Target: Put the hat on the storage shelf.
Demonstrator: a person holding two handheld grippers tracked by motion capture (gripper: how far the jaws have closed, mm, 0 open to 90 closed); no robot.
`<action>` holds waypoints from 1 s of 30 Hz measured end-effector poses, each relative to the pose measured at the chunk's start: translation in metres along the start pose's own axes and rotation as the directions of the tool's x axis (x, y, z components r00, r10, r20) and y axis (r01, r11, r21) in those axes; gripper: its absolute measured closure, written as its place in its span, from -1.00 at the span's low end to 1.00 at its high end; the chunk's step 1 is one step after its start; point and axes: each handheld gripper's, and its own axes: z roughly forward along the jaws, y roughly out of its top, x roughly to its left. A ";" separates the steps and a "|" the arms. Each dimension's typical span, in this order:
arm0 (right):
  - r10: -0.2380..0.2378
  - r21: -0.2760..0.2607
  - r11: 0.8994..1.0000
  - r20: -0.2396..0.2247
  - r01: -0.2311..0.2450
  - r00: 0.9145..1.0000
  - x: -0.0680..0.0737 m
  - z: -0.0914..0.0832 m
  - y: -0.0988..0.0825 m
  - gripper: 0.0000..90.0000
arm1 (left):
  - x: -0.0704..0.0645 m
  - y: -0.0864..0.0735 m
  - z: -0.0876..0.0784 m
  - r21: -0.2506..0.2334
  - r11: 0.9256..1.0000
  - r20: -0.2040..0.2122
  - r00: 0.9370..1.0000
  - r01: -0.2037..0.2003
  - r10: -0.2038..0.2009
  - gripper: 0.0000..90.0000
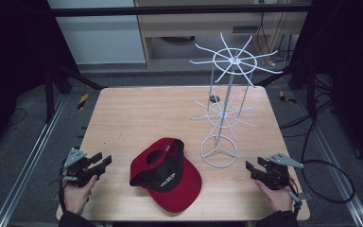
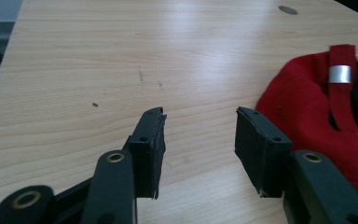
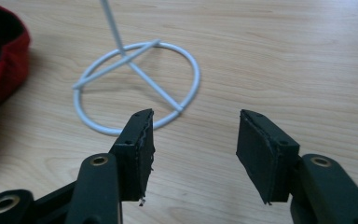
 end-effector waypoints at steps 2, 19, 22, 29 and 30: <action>-0.008 -0.008 1.000 -0.027 0.008 1.000 0.005 -0.002 0.001 0.03 | -0.005 0.001 -0.002 -0.001 1.000 0.010 1.000 -0.006 0.006 0.17; -0.127 0.013 0.991 -0.207 0.132 0.970 0.072 0.003 0.019 0.12 | -0.044 0.009 -0.008 0.029 0.998 0.122 0.991 -0.056 0.052 0.15; -0.134 0.026 0.989 -0.239 0.144 0.962 0.084 0.007 0.022 0.13 | -0.053 0.009 -0.006 0.045 0.996 0.140 0.987 -0.081 0.074 0.14; -0.154 0.055 0.983 -0.291 0.177 0.944 0.107 0.022 0.026 0.17 | -0.069 0.008 -0.004 0.063 0.991 0.189 0.976 -0.122 0.108 0.09; -0.151 0.064 0.982 -0.295 0.178 0.943 0.110 0.024 0.026 0.17 | -0.072 0.008 -0.004 0.070 0.989 0.196 0.974 -0.133 0.117 0.09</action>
